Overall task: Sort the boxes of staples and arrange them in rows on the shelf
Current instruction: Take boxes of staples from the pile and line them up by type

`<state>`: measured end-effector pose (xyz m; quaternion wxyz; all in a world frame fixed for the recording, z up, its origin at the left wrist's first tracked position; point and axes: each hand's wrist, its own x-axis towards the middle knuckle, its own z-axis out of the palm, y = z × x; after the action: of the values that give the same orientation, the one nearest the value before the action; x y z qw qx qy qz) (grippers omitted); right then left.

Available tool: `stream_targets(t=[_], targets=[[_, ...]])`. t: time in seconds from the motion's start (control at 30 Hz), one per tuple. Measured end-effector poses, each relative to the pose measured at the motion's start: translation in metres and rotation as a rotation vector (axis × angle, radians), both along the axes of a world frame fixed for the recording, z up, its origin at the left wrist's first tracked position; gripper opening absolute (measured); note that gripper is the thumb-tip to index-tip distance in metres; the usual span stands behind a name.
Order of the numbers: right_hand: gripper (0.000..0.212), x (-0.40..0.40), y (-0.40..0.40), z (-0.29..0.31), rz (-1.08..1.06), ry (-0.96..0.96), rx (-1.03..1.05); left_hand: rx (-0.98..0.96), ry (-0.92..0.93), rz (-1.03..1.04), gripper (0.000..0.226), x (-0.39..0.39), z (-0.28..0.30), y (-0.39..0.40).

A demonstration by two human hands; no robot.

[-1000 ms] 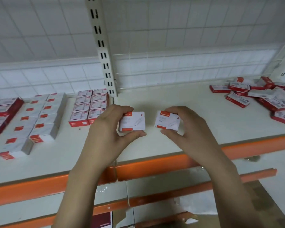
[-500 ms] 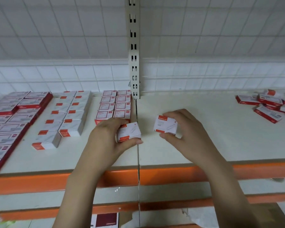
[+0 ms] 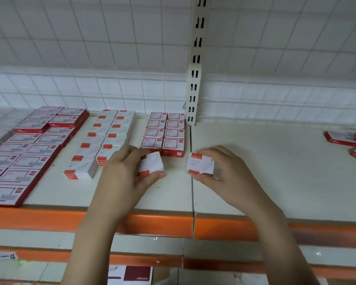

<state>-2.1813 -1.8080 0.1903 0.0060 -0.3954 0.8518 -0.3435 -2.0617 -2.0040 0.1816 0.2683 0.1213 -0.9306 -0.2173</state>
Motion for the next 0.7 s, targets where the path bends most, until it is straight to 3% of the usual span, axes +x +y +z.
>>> stream_targets(t=[0.27,0.7], targets=[[0.050,0.032,-0.061,-0.004,-0.096,0.007,0.011,-0.106,-0.020,-0.071,0.065,0.027,0.006,-0.074],[0.049,0.107,-0.143,-0.021,-0.105,-0.023,0.059,-0.070,-0.096,-0.184,0.065,0.090,-0.013,-0.154]])
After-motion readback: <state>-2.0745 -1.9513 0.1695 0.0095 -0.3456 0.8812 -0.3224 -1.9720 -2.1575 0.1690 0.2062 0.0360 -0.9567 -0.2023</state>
